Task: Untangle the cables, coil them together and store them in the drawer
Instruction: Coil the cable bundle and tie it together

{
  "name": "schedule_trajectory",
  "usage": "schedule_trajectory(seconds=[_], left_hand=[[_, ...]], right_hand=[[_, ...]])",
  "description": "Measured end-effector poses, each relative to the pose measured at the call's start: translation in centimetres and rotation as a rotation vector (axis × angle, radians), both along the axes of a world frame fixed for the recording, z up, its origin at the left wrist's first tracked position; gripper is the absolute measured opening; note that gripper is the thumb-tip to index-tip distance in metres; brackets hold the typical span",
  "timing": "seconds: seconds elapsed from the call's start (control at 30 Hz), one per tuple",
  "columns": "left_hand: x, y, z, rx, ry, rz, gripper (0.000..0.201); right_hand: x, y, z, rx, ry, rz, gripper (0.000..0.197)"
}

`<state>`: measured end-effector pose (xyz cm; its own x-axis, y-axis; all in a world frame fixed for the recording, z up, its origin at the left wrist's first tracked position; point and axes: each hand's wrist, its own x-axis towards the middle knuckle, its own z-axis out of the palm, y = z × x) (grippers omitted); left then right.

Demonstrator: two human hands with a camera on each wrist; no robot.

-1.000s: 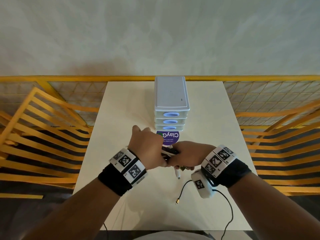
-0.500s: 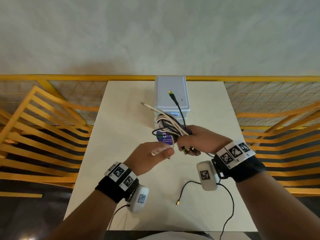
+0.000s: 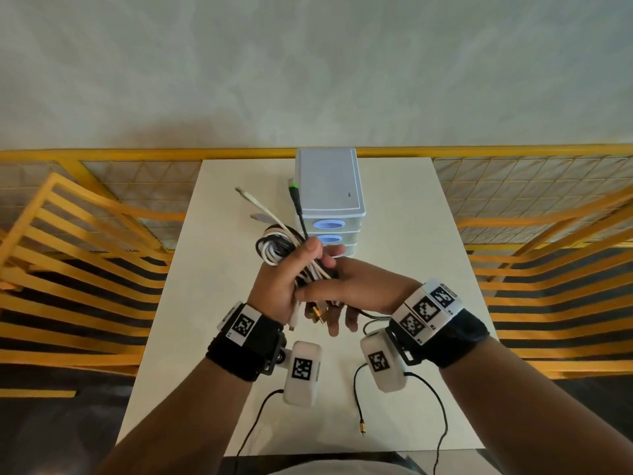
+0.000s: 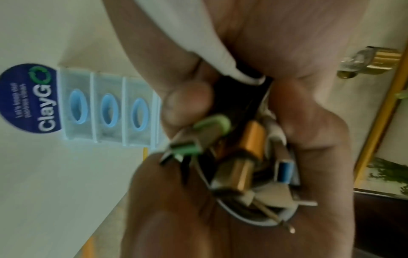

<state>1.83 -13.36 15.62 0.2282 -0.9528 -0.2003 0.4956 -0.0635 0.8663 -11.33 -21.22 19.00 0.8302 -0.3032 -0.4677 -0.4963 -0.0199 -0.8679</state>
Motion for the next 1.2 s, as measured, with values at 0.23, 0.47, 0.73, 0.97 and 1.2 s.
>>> schedule_trajectory(seconds=[0.23,0.47,0.73,0.97,1.2], left_hand=[[6.0,-0.1,1.6,0.027,-0.264,0.127,0.029],[5.0,0.4,2.8,0.143,-1.176,-0.203,0.043],[4.0,-0.1,2.1,0.169,-1.636,-0.503,0.041],[2.5,0.2,2.2,0.206,-1.946,-0.602,0.033],[2.7,-0.1,0.2,0.313,-2.042,-0.575,0.040]], right_hand=[[-5.0,-2.6,-2.3,-0.049,0.036,0.004,0.039],[-5.9,-2.8,-3.4,-0.146,0.155,0.016,0.021],[-5.8,-2.9,-1.8,-0.128,0.095,-0.121,0.025],[-5.9,-3.0,-0.6,0.021,0.124,-0.181,0.032],[-6.0,-2.6,0.0,-0.024,0.131,-0.274,0.040]])
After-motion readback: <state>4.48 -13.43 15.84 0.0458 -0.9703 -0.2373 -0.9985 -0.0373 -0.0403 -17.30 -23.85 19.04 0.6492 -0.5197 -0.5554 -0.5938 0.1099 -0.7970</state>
